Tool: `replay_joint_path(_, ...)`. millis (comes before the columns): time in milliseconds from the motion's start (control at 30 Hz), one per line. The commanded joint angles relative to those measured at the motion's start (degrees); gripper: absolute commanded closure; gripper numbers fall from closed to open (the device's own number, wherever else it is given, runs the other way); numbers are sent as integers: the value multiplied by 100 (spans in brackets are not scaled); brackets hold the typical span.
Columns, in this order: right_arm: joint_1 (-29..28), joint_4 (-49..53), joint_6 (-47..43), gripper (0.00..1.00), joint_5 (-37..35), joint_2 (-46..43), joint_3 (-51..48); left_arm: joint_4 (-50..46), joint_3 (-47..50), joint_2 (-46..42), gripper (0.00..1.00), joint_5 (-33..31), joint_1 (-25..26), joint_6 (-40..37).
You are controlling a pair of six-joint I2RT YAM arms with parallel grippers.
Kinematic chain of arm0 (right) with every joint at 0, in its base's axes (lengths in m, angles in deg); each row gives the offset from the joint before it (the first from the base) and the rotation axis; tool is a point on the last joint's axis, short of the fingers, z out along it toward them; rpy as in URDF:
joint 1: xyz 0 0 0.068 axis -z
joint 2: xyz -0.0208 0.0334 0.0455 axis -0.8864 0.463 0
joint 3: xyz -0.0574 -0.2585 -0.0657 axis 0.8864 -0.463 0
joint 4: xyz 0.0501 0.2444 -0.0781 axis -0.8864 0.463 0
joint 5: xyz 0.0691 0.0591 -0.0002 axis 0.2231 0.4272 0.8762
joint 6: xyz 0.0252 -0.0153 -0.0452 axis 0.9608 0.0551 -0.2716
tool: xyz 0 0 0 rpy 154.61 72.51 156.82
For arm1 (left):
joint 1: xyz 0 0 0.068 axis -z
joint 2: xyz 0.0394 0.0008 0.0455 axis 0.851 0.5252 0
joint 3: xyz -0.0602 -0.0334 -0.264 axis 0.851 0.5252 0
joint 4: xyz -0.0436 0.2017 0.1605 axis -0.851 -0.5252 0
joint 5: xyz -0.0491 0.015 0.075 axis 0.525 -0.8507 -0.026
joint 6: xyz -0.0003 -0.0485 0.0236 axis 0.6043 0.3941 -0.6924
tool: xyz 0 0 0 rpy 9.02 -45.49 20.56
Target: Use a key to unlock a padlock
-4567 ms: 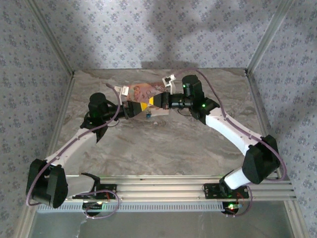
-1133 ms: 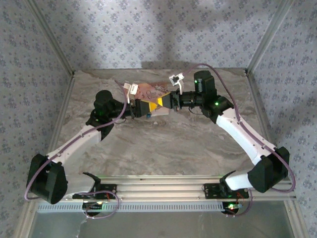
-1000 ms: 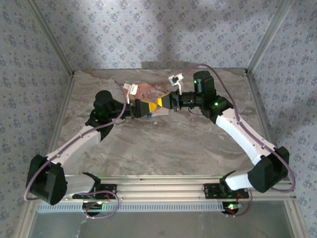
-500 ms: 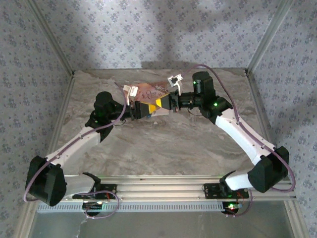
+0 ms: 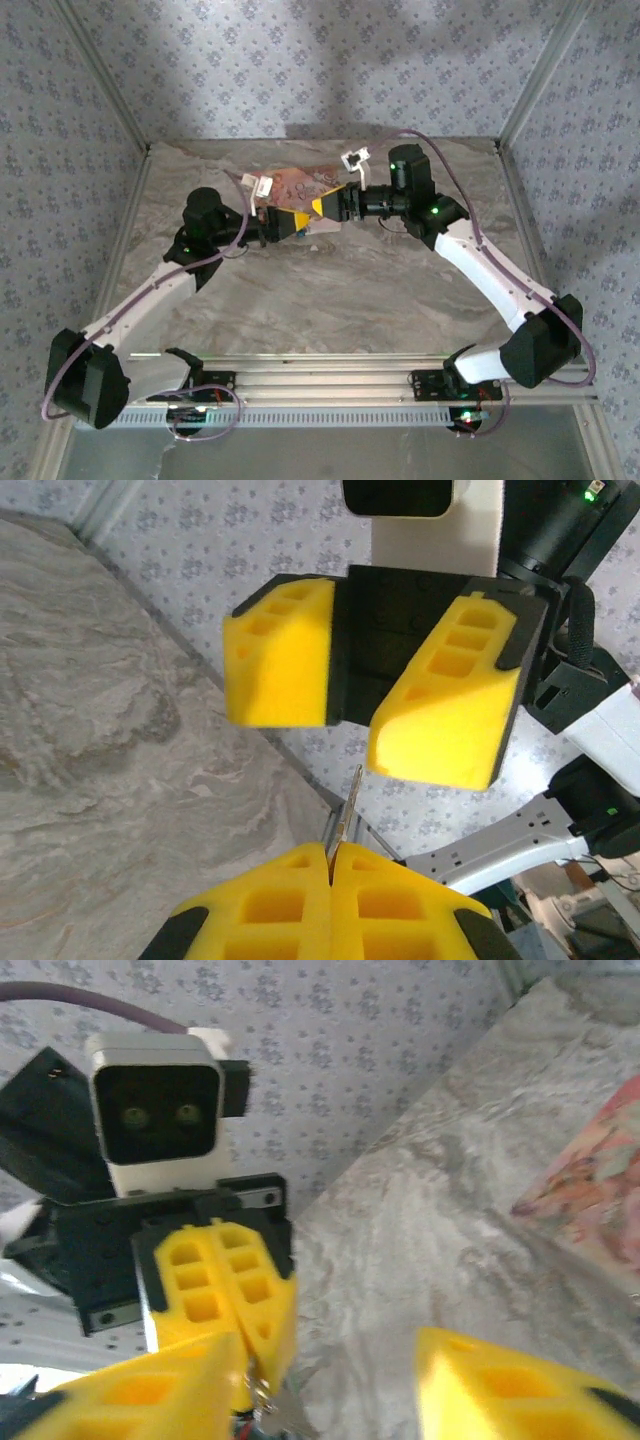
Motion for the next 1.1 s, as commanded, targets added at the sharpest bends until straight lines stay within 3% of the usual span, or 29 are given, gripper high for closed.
replay_joint_path(0,69,306,118,40,-657,28,4,-820,77,-237,100,-353,-119,-485)
replay_joint_path(233,-110,1178,213,39,-2411,226,39,-2363,474,-861,100,-1629,-295,-1083)
replay_joint_path(400,-575,1541,343,41,-3349,763,217,-2954,916,-1200,100,-2299,-621,-971)
replay_joint_path(500,-888,2127,577,41,-4465,1313,565,-3001,1305,-1253,100,-2462,-1014,-686)
replay_joint_path(600,-867,2491,783,40,-4917,1771,854,-2817,1594,-1134,100,-2372,-1604,-392)
replay_joint_path(767,-469,2493,735,38,-4765,2381,1435,-2853,1266,-540,100,-2619,-2169,-649)
replay_joint_path(1067,354,2544,731,38,-3656,3558,2253,-2573,-52,1549,100,-3110,-2291,-1084)
